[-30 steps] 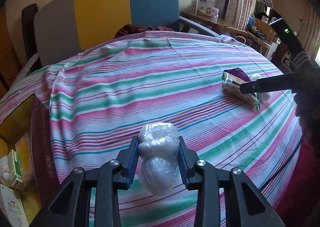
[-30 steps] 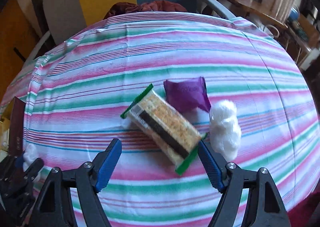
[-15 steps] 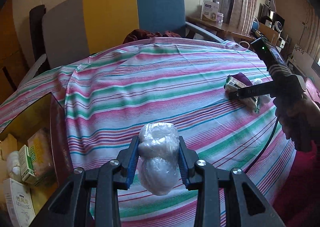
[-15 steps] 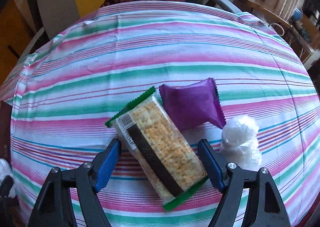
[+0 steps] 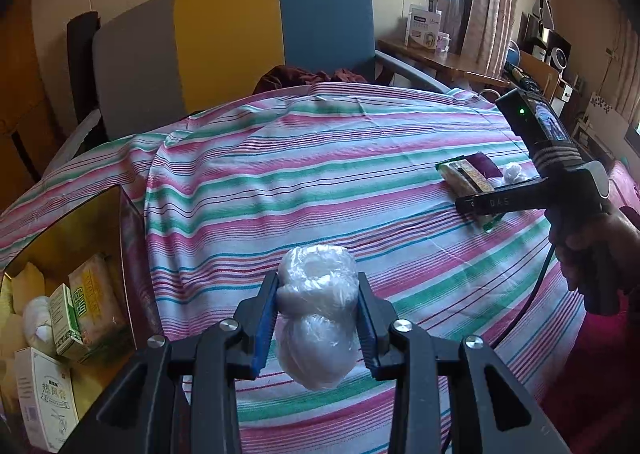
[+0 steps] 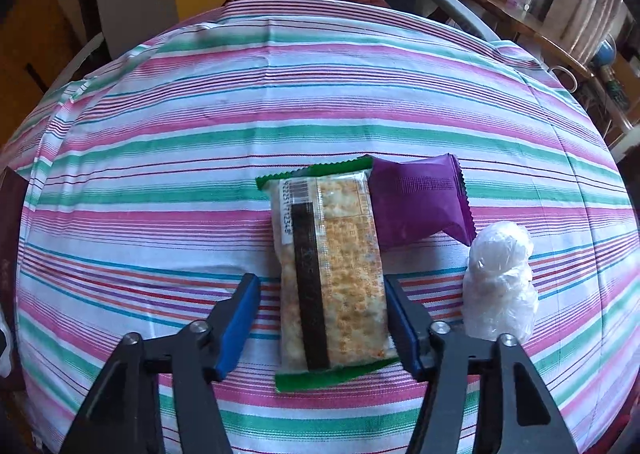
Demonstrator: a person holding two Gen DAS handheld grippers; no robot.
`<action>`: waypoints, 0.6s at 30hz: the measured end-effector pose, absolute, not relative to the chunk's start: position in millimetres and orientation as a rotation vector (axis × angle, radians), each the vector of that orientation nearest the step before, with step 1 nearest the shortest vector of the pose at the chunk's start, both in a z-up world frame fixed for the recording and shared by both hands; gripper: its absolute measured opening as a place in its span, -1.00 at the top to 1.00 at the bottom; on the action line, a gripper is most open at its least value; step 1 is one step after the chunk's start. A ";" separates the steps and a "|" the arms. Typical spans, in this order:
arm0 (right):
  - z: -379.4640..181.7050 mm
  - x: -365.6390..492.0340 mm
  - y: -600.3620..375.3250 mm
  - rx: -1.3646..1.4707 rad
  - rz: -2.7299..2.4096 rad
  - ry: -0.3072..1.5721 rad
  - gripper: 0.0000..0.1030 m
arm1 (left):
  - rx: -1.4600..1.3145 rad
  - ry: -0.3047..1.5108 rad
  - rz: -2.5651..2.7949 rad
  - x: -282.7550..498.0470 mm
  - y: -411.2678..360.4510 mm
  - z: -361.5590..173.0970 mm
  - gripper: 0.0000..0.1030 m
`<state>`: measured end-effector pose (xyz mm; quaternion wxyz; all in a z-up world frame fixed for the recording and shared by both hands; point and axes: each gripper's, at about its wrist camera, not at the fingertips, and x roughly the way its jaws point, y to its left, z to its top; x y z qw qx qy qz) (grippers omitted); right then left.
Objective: Organize objects
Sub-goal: 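Close the right gripper on the black-striped cracker packet while the left holds the bundle, then carry the white bundle into the gold tray and open the left gripper while the right holds the packet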
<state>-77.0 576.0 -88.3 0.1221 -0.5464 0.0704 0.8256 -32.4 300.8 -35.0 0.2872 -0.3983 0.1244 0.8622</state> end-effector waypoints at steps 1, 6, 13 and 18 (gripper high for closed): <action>-88.4 -75.7 573.8 -1.594 2.411 0.191 0.08 | -1.063 0.333 2.304 -31.5 300.0 -34.2 0.31; -86.5 -72.2 552.9 -1.605 2.425 0.119 0.09 | -1.062 0.324 2.312 -28.1 294.0 -31.2 0.31; -86.8 -67.6 502.3 -1.645 2.503 0.044 0.09 | -1.078 0.278 2.325 -24.3 274.0 -30.1 0.31; -87.2 -64.8 472.6 -1.628 2.545 -0.019 0.09 | -1.083 0.219 2.356 -24.0 241.5 -27.5 0.31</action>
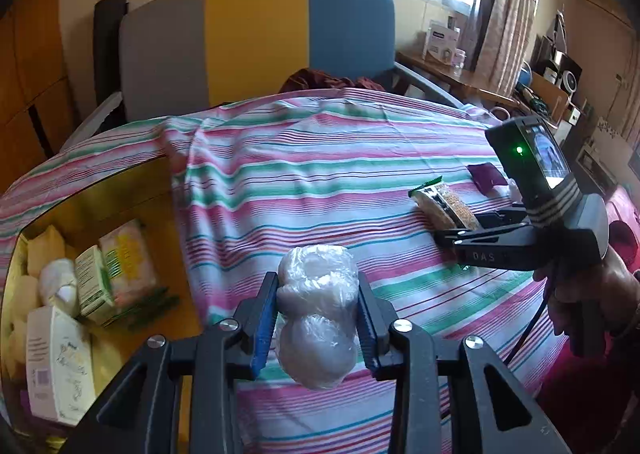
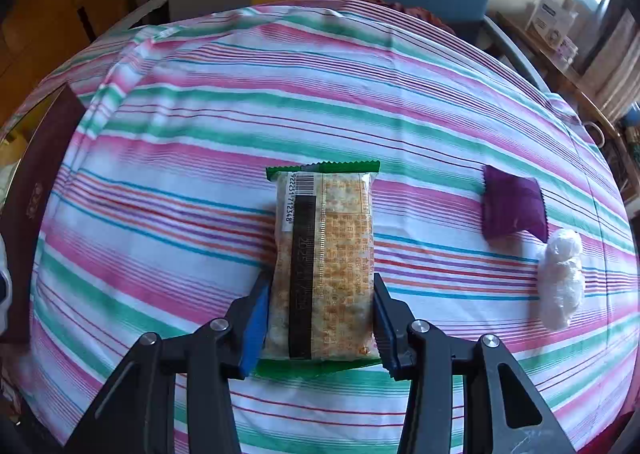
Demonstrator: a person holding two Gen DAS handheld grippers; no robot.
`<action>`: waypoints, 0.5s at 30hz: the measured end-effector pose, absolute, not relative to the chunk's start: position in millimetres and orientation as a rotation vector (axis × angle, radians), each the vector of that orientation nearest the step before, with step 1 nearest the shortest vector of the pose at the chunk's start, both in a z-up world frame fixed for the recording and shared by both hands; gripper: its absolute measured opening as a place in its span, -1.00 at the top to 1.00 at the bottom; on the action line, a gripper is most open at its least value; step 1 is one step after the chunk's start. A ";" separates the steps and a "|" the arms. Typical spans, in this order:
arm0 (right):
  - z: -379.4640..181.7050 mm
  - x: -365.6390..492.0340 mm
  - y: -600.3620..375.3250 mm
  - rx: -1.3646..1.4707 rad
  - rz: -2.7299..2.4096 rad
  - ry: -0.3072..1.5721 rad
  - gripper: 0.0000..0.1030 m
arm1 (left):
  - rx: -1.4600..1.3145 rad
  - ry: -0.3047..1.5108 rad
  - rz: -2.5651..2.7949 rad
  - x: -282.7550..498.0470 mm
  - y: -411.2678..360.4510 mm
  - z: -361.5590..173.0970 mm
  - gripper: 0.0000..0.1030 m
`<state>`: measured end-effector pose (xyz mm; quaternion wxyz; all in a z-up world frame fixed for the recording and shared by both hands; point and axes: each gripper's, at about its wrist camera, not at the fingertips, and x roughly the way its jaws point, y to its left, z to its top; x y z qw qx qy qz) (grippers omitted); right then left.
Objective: Organize objects
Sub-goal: 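Carry the white bundle into the gold tray and open the left gripper while the right holds the packet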
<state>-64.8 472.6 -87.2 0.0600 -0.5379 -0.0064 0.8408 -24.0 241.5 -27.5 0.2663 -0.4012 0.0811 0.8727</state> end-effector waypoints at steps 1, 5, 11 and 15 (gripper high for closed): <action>-87.9 -64.4 469.1 -1.620 2.551 -0.022 0.09 | -1.081 0.203 2.365 -23.2 233.1 -26.0 0.31; -87.9 -60.5 446.6 -1.583 2.587 -0.109 0.09 | -1.081 0.151 2.432 -21.8 193.8 -20.4 0.31; -84.7 -52.7 424.7 -1.527 2.612 -0.255 0.09 | -1.116 0.033 2.575 -18.2 127.1 -14.9 0.31; -83.7 -50.5 406.6 -1.484 2.664 -0.346 0.10 | -1.146 -0.034 2.657 -16.0 94.9 -13.1 0.31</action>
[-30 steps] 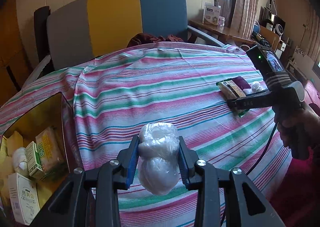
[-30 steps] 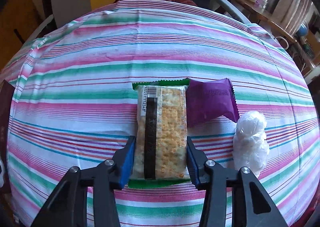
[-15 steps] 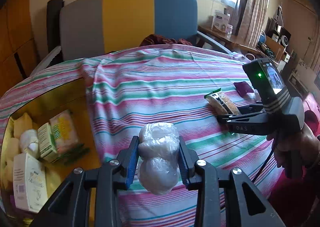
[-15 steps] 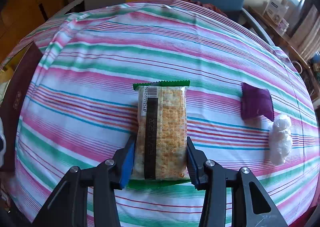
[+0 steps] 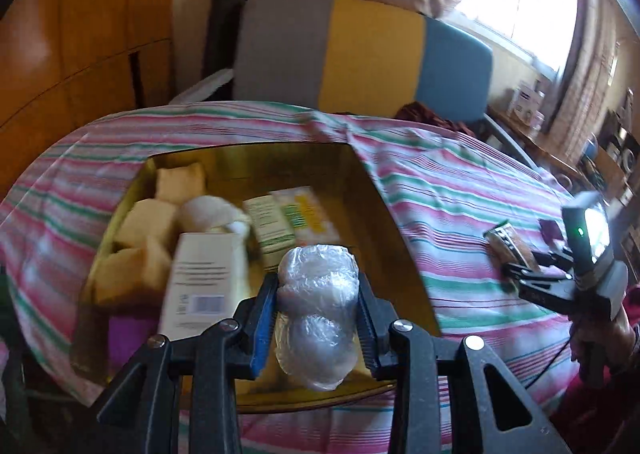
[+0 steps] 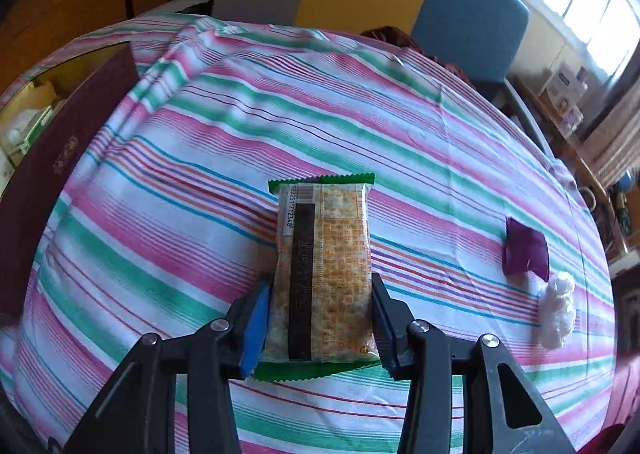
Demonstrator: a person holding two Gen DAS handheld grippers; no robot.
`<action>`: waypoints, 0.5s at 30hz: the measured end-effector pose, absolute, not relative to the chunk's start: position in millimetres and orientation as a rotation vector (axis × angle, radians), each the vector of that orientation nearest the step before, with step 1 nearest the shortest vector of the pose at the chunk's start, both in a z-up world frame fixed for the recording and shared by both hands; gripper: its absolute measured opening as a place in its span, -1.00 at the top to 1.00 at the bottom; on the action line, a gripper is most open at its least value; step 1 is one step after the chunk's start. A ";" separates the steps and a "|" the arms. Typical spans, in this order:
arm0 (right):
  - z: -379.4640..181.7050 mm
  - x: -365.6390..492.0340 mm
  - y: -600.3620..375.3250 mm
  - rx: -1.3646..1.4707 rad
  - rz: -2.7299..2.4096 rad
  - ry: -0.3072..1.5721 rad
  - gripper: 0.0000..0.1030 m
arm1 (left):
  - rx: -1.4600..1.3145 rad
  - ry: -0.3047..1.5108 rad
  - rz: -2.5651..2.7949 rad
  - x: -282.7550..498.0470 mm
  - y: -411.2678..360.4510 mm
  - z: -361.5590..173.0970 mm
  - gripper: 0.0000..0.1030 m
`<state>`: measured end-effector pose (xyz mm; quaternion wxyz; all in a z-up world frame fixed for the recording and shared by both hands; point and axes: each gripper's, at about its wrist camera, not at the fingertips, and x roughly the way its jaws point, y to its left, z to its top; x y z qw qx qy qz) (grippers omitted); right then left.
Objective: Organize objects
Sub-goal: 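Carry the white bundle into the gold tray and open the left gripper while the right holds the packet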
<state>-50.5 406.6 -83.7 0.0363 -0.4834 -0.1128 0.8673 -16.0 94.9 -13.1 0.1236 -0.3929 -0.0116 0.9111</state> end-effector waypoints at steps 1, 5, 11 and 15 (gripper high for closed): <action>-83.5 -49.1 400.8 -1.479 2.677 -0.366 0.10 | -1.155 -0.048 2.672 -15.9 89.0 -13.1 0.31; -85.8 -47.6 385.2 -1.468 2.698 -0.426 0.10 | -1.173 -0.108 2.702 -14.8 76.2 -12.7 0.31; -85.0 -41.8 380.1 -1.477 2.712 -0.393 0.10 | -1.169 -0.103 2.710 -16.0 75.3 -13.6 0.31; -84.8 -42.3 380.2 -1.498 2.728 -0.343 0.10 | -1.182 -0.088 2.702 -18.5 80.0 -16.9 0.31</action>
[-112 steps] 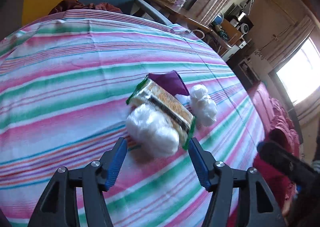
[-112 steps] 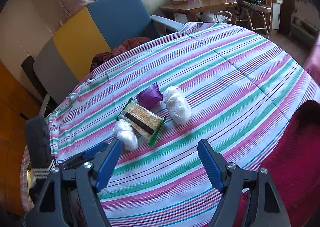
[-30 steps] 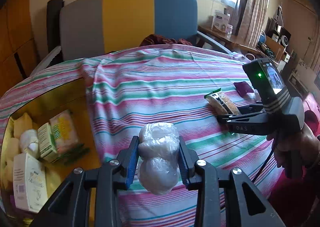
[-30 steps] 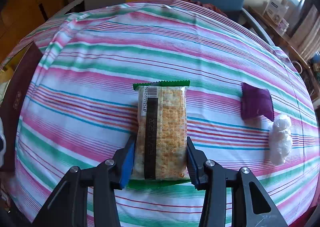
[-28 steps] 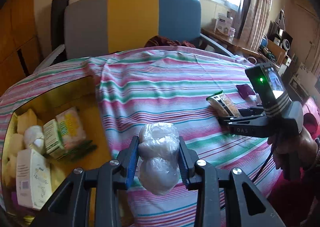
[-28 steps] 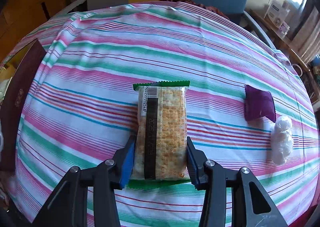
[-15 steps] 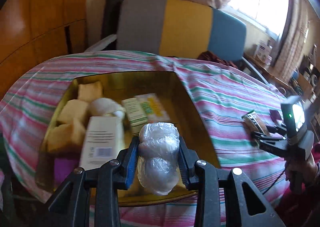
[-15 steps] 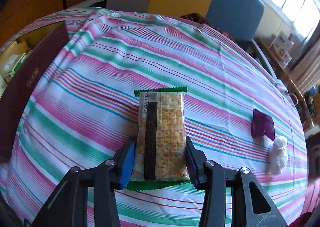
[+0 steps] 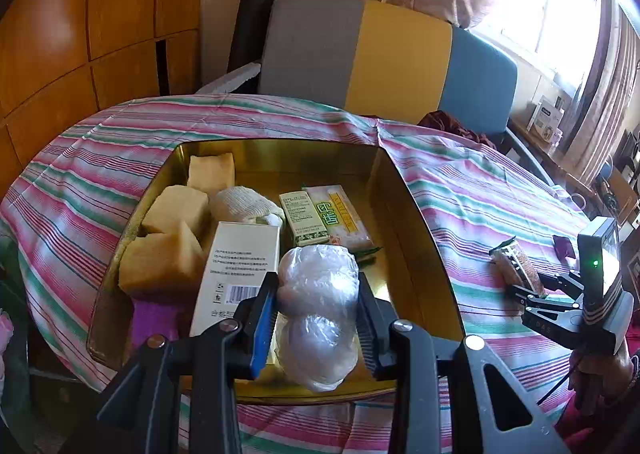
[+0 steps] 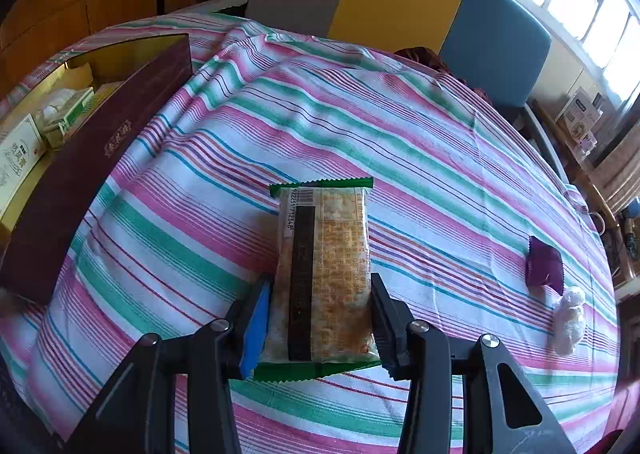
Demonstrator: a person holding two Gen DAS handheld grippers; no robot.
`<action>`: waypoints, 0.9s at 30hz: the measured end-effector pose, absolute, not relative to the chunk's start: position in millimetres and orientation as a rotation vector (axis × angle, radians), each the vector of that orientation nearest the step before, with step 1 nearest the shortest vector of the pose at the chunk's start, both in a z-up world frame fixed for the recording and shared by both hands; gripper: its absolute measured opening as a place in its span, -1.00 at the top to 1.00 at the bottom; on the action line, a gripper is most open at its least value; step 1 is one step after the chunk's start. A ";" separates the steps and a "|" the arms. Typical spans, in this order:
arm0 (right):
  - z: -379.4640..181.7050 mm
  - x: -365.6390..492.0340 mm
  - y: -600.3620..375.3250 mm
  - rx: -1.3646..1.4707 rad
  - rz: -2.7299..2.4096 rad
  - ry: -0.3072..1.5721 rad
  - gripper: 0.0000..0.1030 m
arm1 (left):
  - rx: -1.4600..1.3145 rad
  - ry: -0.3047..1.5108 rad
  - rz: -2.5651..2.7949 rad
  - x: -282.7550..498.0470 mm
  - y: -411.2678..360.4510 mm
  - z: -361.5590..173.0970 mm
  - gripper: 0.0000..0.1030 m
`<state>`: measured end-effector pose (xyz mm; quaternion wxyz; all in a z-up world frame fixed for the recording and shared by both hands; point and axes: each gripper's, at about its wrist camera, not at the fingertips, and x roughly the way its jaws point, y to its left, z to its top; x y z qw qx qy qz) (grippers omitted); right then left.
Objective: Organize objects
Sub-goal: 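Carry the white bundle into the gold tray and open the left gripper while the right holds the packet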
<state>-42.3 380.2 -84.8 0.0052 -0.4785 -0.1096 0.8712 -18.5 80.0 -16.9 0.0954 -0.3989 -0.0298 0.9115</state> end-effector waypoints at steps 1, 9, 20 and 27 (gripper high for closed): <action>-85.3 -42.5 380.5 -1.507 2.728 -0.329 0.10 | -1.187 -0.081 2.701 -19.5 81.5 -18.1 0.31; -86.2 -46.2 385.0 -1.539 2.731 -0.247 0.10 | -1.209 -0.072 2.684 -28.7 89.7 -25.5 0.31; -87.2 -50.4 388.1 -1.570 2.733 -0.182 0.10 | -1.238 -0.053 2.650 -38.8 104.7 -35.9 0.31; -86.9 -50.9 389.7 -1.579 2.739 -0.177 0.10 | -1.245 -0.045 2.639 -41.2 108.6 -38.9 0.31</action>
